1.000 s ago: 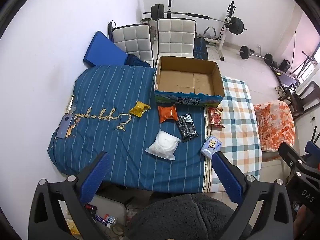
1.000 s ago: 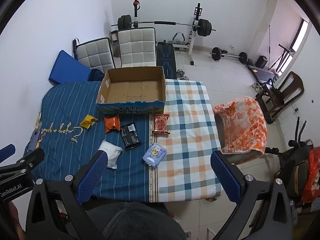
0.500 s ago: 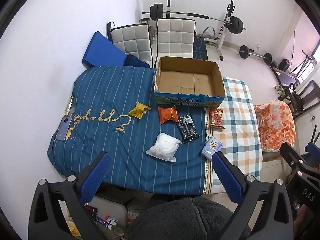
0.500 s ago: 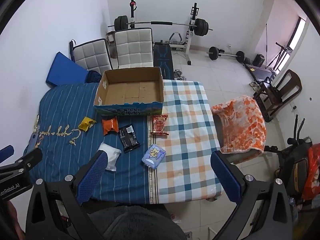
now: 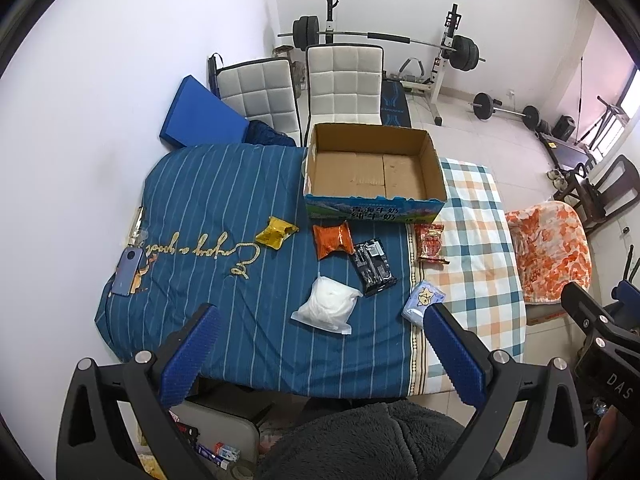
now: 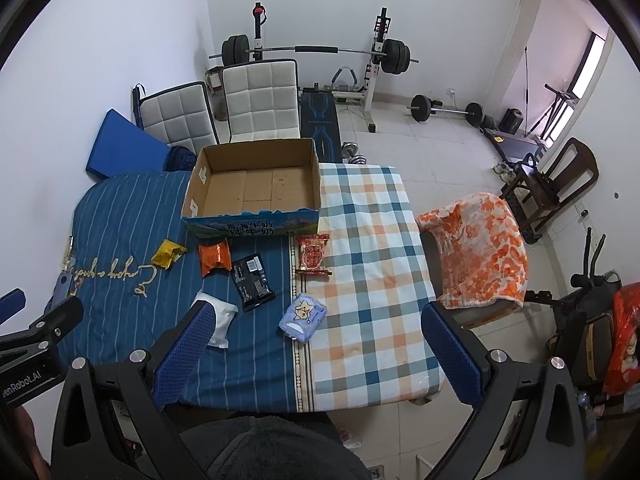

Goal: Organize snacks

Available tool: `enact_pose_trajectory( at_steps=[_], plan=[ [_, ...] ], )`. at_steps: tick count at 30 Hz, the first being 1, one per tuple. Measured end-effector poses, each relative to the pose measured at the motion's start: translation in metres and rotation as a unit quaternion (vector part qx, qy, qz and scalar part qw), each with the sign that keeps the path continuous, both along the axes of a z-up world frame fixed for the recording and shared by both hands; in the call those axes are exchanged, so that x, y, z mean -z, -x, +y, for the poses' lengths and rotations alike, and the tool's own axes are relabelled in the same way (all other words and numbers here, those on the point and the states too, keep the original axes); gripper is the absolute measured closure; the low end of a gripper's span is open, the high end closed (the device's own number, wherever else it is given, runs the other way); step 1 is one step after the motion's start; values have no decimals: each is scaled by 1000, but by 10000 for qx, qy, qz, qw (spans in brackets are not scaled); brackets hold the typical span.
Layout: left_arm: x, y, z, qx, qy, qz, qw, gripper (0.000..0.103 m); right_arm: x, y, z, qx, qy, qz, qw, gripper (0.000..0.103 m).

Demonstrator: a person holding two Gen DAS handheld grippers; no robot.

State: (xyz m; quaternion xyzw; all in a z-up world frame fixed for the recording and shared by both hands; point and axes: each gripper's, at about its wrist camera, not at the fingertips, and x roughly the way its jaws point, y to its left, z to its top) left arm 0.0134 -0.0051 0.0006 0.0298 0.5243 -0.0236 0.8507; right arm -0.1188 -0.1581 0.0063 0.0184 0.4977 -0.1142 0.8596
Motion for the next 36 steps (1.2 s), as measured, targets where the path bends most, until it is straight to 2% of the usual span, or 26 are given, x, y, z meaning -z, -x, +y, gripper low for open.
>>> enact_pose_trajectory(
  at_steps=[36],
  plan=[
    [-11, 0, 3, -40, 30, -103, 9999, 0, -16, 7, 6, -148, -26, -186, 9997, 0]
  ],
)
